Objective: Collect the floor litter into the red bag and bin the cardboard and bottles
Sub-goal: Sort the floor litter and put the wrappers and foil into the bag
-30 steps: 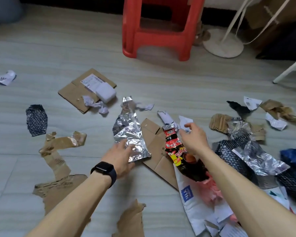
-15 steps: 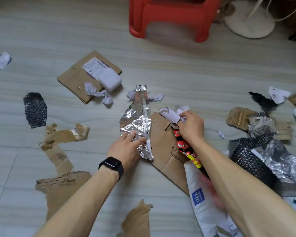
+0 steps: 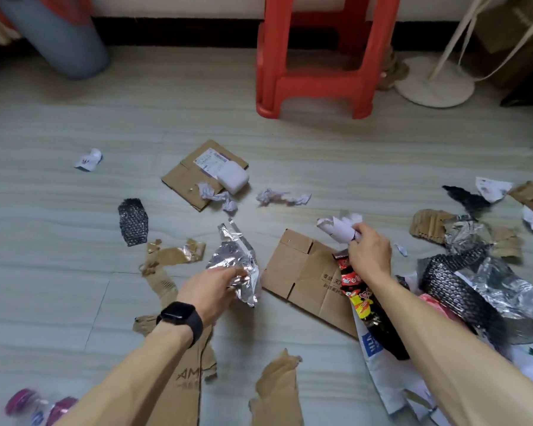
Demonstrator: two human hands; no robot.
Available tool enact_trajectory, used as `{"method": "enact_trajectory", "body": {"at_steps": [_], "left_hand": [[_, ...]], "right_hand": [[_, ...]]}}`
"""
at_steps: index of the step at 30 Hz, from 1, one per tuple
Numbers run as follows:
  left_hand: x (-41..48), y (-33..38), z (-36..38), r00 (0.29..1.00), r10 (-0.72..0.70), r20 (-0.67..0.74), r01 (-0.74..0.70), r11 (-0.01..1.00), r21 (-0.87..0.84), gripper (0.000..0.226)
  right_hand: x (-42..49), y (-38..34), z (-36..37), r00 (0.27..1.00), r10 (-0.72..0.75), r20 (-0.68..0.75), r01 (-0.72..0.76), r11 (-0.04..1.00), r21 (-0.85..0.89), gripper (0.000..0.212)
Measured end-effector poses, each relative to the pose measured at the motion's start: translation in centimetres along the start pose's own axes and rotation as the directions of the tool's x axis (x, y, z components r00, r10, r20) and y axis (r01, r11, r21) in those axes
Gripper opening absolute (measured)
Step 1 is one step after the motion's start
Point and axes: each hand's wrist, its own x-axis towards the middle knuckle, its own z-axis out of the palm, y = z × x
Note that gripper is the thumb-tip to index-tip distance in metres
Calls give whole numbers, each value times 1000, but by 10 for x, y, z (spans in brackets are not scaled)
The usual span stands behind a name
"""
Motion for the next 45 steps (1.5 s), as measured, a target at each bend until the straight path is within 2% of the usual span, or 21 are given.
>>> {"method": "enact_trajectory", "body": {"at_steps": [2,4,9,10,14,16,20,23,25,28,30,33,35,37,40,42,45], "left_hand": [[-25,-12,-34,996,-8,-91,16,997,82,38],[-50,-22,-70,985,-4,-171,27,991,132,38],[-149,-71,-160,935,-24,-354,112,966,232,37],[-162,-82,-168,928,-13,-373,114,962,249,38],[-264,-142,-202,878,-90,-470,280,894,350,35],[-324,-173,-208,835,-141,-531,355,876,325,40],[-421,-215,-200,772,-322,-548,500,840,210,33],[-491,-242,-180,734,-443,-515,578,805,132,35],[-518,-258,-165,715,-481,-508,603,792,98,37],[-546,-273,-145,687,-532,-495,638,767,60,36],[-554,-276,-137,676,-529,-512,641,766,55,33],[-546,-276,-133,684,-494,-537,614,788,58,34],[-531,-271,-137,701,-445,-557,580,810,83,38],[-507,-260,-147,725,-358,-588,509,854,108,35],[-462,-229,-166,777,-194,-598,373,908,189,32],[-426,-202,-179,800,-29,-599,250,924,289,46],[-378,-155,-197,752,226,-620,79,902,425,48]], "right_hand": [[-20,-32,-22,974,-222,-35,223,975,4,32],[-34,-69,-42,911,-410,-45,410,912,-16,25],[-105,-183,-81,655,-753,-70,755,656,10,23],[-117,-198,-85,606,-792,-75,794,608,-5,24],[-199,-279,-99,351,-936,-32,936,351,-15,15],[-248,-319,-102,239,-971,3,971,238,-27,12],[-333,-371,-88,141,-989,46,988,143,54,15],[-410,-391,-53,127,-976,174,978,152,141,16],[-454,-390,-26,145,-938,314,961,209,179,21],[-515,-383,21,74,-862,502,958,201,204,21],[-542,-380,40,28,-815,579,953,196,230,24],[-553,-381,42,-18,-775,631,908,251,335,50],[-541,-385,29,-10,-774,634,882,292,370,61],[-514,-391,4,75,-787,613,843,378,382,50],[-462,-394,-44,295,-789,539,716,556,422,32],[-424,-389,-80,449,-749,487,604,656,452,35],[-379,-373,-123,588,-661,467,403,739,540,48]]}}
